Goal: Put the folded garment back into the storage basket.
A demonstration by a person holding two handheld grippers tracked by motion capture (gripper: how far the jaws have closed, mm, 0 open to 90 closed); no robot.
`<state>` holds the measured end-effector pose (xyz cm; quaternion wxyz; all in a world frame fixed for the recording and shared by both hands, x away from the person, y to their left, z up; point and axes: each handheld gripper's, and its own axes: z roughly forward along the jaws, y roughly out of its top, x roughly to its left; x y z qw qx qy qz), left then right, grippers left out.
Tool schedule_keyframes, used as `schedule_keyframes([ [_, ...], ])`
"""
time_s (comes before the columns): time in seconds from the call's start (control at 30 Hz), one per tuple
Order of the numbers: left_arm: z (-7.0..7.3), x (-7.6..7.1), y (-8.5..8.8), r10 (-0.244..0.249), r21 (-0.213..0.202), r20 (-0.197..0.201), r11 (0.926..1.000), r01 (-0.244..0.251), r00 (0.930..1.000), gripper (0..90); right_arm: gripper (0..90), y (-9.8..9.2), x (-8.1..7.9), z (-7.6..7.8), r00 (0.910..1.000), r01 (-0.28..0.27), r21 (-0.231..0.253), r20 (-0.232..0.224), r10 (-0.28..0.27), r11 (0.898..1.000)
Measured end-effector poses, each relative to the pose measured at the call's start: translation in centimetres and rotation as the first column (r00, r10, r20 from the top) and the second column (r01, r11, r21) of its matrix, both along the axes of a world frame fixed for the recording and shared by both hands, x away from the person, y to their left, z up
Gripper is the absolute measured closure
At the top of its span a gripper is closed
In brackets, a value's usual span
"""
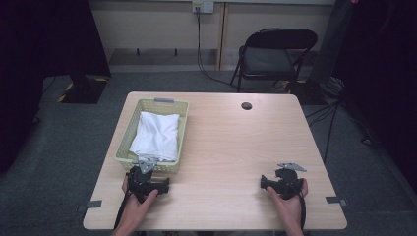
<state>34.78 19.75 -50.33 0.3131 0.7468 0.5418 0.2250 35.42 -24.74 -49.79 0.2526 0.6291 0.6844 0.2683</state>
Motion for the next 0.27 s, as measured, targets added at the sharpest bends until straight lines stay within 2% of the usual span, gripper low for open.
schedule_keyframes([
  [0.1,0.00,0.00,0.00,0.000,0.000,0.000,1.0000,0.000,1.0000,0.1,3.3,0.09,-0.05,-0.14,0.9999,0.002,0.001,0.012,-0.002,1.000],
  [0.17,0.00,0.00,0.01,-0.001,0.001,0.000,1.0000,0.001,1.0000,0.1,2.8,0.23,-0.17,-0.47,0.9988,0.008,0.006,0.048,-0.008,1.000],
  [0.27,0.00,0.00,0.01,-0.001,0.001,0.000,1.0000,0.001,1.0000,0.1,2.8,0.25,-0.18,-0.47,0.9988,0.011,0.005,0.048,-0.011,1.000],
])
